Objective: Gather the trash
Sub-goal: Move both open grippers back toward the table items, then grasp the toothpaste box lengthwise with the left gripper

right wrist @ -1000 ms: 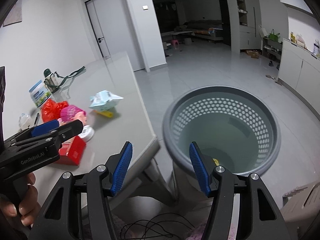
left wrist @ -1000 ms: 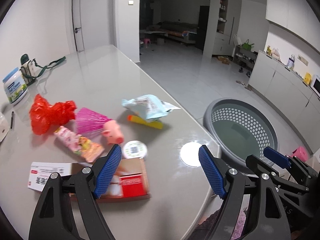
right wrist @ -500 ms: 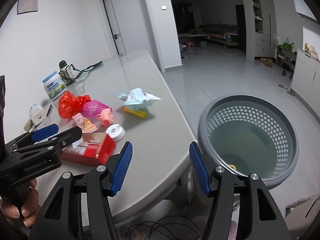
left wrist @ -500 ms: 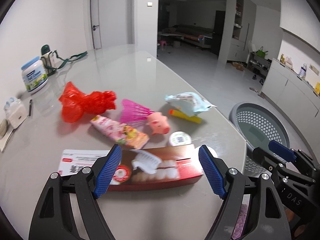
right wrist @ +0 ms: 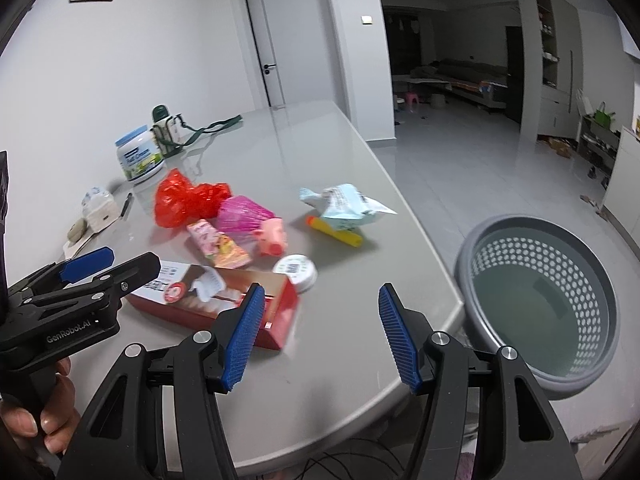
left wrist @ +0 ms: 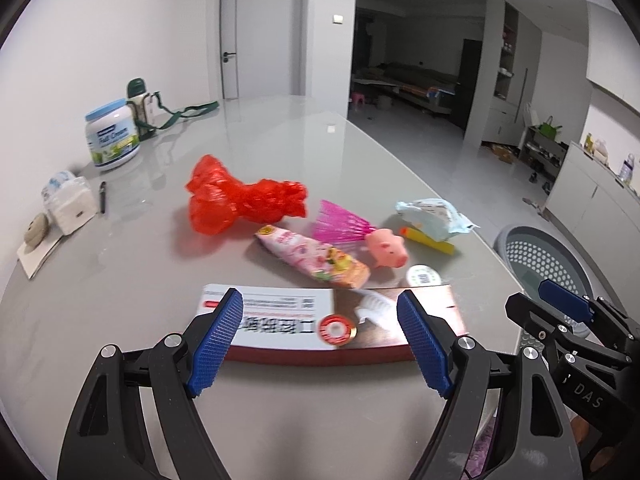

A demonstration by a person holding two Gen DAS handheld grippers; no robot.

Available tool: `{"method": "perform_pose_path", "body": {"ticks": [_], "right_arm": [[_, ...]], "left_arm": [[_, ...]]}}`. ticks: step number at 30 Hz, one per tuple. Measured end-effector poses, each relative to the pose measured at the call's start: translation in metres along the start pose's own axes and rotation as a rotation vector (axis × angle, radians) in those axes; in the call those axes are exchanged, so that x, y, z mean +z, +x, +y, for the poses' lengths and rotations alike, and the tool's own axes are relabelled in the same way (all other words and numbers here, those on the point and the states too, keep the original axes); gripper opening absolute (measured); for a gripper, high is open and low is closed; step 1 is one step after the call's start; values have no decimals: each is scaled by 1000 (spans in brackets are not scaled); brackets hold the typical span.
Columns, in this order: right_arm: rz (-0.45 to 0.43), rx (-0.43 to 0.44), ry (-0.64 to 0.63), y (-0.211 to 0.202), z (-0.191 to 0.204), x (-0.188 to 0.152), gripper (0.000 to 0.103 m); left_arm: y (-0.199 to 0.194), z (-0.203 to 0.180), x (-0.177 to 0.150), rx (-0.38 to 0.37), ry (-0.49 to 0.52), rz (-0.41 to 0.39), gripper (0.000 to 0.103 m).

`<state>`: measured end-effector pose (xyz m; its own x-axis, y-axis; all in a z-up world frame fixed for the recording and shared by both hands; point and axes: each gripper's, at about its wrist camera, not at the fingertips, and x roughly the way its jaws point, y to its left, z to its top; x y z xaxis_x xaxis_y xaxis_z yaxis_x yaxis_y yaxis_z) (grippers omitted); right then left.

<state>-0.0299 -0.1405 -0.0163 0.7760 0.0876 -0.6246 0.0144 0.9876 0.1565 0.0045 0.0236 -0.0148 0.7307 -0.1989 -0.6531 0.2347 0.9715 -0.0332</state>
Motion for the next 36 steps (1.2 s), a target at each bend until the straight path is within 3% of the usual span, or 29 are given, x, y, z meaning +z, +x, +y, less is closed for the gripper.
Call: {"method": "perform_pose_path", "body": {"ticks": [14, 36], "right_arm": [[28, 56, -71, 19, 26, 0, 58], [103, -30, -33, 64, -28, 11, 58]], "left_arm": [[-1, 42, -14, 117, -59, 14, 80], [14, 53, -22, 190, -129, 85, 82]]}}
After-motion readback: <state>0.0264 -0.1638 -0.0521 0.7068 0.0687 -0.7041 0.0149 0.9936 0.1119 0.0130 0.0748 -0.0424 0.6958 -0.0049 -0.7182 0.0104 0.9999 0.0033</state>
